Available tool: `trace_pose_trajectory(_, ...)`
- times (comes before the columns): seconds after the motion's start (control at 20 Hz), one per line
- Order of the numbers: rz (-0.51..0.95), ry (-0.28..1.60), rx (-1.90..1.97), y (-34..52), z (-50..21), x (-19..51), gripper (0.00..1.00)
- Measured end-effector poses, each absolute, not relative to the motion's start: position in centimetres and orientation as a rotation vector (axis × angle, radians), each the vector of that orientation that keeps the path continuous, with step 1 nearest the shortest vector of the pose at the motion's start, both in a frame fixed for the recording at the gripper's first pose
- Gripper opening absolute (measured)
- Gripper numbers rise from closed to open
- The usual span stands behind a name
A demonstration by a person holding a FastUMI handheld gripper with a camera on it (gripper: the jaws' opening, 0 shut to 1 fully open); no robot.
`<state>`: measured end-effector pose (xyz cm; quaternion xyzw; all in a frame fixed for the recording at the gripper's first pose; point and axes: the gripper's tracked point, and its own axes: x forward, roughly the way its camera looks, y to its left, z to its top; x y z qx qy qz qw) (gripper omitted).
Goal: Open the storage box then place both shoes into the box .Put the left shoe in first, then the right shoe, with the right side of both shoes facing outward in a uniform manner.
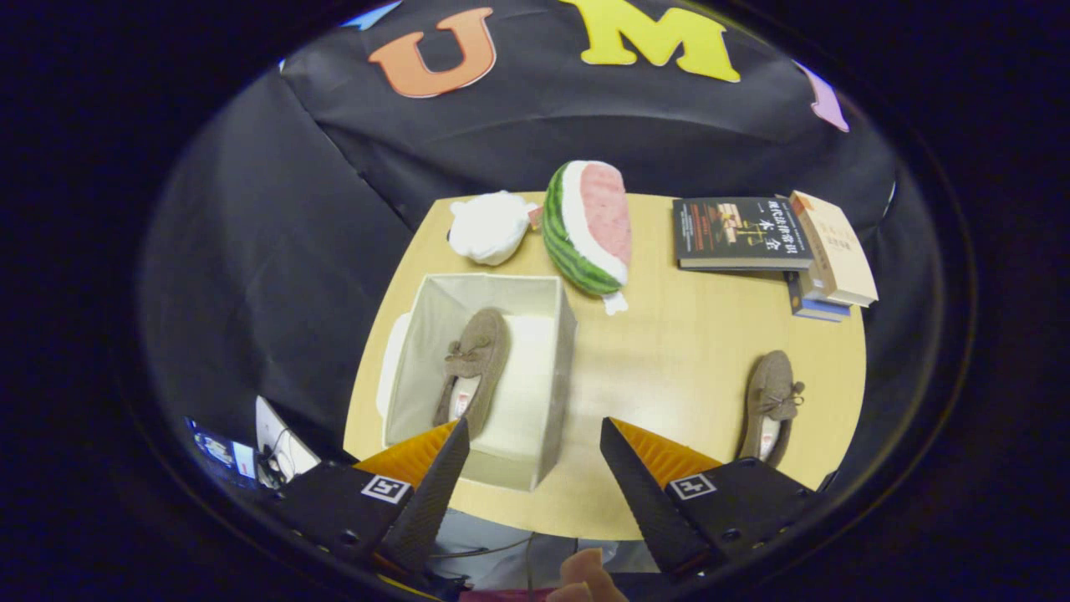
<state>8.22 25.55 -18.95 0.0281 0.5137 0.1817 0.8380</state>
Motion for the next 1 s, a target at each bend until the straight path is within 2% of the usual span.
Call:
trace_pose_trajectory(0.3, 0.285, 1.104, 0.112, 13.9, -21.9, 10.7, 0.96)
trace_pose_trajectory(0.8, 0.102, 1.192, 0.133, -0.3, -32.9, 16.1, 0.96)
trace_pose_trajectory(1.0, 0.051, 1.27, 0.109, -4.8, -37.8, 16.3, 0.97)
